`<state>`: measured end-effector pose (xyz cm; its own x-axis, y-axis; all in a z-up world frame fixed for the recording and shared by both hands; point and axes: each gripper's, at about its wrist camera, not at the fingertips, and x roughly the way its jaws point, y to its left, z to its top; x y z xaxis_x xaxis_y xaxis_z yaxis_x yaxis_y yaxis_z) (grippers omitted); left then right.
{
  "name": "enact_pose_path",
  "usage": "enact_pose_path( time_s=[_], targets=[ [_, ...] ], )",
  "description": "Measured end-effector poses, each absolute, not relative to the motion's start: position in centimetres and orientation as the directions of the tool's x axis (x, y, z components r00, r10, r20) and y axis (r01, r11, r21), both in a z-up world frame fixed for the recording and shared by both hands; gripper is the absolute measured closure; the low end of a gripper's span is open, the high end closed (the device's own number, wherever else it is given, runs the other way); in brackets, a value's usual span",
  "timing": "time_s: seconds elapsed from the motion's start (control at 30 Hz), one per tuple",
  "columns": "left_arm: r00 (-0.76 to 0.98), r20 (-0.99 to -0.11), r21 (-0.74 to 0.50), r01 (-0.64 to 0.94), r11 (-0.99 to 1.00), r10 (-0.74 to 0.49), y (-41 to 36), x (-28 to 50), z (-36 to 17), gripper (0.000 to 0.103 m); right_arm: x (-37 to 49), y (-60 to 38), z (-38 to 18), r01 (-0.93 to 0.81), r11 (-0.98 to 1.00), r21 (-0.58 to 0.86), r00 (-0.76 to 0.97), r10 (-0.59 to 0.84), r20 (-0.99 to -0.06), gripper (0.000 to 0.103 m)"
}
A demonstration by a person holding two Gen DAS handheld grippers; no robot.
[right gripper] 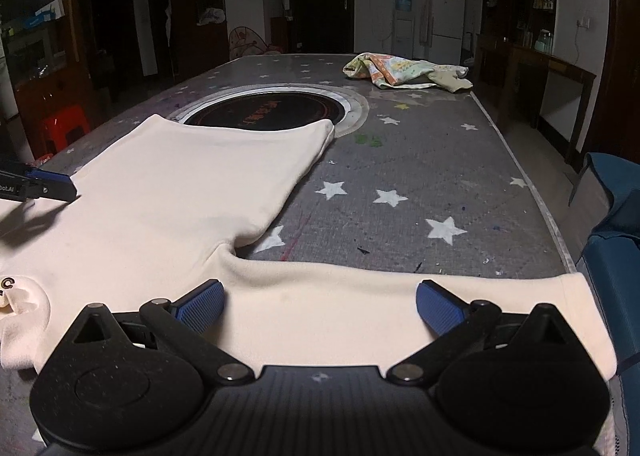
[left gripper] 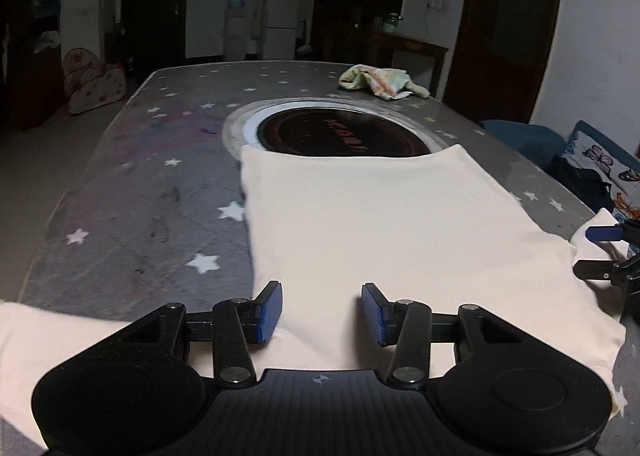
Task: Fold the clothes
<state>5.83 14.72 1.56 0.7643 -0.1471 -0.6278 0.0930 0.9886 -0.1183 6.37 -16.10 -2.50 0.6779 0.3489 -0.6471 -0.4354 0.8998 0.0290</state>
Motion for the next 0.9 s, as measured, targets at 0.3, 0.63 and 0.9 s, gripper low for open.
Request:
enact_pose_path(
  time_s=[0.3, 0.63, 0.9],
  targets=[
    [0.769, -0.626, -0.110, 0.073, 0.991, -0.126, 13.8, 7.6, 2.0, 0.053, 6.4, -16.0, -2.5, -0.435, 0.900, 0.032, 0.678, 0.351, -0.646, 0.000],
    [0.773, -0.624, -0.117, 0.058, 0.991, -0.119, 12.2, 6.8, 2.3, 0.030, 6.4, -16.0, -2.6, -0.435, 0.900, 0.031, 0.678, 0.350, -0.647, 0.000],
    [0.784, -0.605, -0.132, 0.075, 0.988, -0.140, 10.0, 5.3, 3.4, 0.009, 6.5, -15.8, -2.6, -0.432, 0.902, 0.021, 0.677, 0.340, -0.652, 0.000]
  ],
)
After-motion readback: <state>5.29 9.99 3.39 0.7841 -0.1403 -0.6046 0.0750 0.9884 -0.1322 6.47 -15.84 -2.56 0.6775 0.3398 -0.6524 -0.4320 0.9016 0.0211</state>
